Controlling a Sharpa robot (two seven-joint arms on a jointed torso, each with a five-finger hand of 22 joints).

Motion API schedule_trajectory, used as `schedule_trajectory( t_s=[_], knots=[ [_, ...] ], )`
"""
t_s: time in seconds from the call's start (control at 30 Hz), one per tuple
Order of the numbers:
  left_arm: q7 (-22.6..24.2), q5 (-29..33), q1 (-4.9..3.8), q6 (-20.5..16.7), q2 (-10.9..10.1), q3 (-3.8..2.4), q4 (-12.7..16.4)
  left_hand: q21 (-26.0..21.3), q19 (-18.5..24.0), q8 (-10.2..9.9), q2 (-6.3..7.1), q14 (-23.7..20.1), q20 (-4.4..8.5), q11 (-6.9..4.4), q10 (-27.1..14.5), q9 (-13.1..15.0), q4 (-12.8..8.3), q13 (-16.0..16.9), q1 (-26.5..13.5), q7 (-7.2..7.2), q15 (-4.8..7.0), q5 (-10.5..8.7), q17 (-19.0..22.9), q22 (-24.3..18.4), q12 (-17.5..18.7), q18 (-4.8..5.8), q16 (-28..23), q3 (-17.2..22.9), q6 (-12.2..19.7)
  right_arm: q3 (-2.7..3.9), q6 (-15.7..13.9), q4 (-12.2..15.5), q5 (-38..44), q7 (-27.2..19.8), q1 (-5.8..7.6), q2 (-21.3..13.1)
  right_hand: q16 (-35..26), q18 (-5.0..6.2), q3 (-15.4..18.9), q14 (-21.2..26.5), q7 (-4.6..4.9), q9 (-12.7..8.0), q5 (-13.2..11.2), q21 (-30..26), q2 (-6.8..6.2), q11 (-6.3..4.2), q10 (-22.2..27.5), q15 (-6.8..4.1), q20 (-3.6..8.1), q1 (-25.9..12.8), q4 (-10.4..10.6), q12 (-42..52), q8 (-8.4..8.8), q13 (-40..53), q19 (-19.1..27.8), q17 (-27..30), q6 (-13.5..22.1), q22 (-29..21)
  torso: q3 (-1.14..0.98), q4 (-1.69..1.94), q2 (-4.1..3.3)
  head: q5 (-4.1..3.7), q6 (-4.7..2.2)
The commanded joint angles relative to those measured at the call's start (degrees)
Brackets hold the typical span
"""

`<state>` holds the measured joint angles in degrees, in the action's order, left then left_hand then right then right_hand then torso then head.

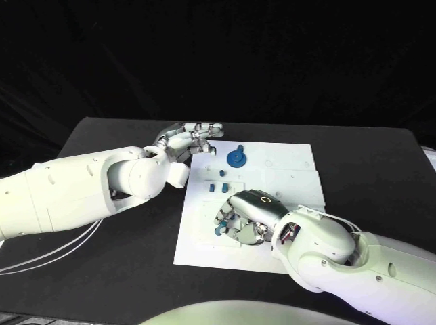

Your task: Assemble the parts on the task board

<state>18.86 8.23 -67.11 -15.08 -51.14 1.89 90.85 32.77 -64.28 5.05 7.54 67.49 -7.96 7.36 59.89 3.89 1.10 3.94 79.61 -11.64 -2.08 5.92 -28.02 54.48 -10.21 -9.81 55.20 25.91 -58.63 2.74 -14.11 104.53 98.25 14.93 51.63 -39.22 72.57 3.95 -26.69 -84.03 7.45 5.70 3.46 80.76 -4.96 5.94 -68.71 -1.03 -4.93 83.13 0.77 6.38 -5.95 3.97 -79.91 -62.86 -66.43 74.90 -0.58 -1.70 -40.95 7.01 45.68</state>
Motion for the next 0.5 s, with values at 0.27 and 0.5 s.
schedule_trajectory(
  t_s=[0.27,0.5],
  knots=[
    [0.3,-0.27,-0.01,1.15,0.12,-0.04,0.04,-0.34,-0.27,0.16,-0.18,-0.35,0.0,0.12,-0.39,-0.03,0.04,-0.06,-0.3,0.12,-0.21,0.34,0.07,-0.05,-0.3,-0.66,0.1,-0.26,0.33,-0.1,1.75,-0.8,3.89,1.66,-0.22,0.91,0.1,-0.3,-2.41,-1.52,0.31,0.06,0.24,0.0,0.79,-2.19,-2.52,0.12,-0.22,1.13,-2.05,0.3,0.4,0.12,-0.21,0.08,-0.01,0.89,-0.01,0.02,-0.03,-0.16,-0.07],
    [0.29,-0.33,0.0,1.18,0.16,-0.04,0.03,-0.34,-0.27,0.16,-0.18,-0.35,0.0,0.12,-0.39,-0.03,0.04,-0.06,-0.3,0.12,-0.21,0.34,0.07,-0.05,-0.3,-0.66,0.1,-0.26,0.33,-0.23,2.95,-1.19,5.22,2.32,-0.44,1.66,0.09,-0.31,-2.46,-1.51,0.31,0.06,0.28,0.03,0.79,-2.19,-2.53,0.13,-0.23,1.1,-2.07,0.28,0.41,0.12,-0.23,0.1,-0.01,0.93,0.02,0.01,0.01,-0.09,0.02]
  ],
)
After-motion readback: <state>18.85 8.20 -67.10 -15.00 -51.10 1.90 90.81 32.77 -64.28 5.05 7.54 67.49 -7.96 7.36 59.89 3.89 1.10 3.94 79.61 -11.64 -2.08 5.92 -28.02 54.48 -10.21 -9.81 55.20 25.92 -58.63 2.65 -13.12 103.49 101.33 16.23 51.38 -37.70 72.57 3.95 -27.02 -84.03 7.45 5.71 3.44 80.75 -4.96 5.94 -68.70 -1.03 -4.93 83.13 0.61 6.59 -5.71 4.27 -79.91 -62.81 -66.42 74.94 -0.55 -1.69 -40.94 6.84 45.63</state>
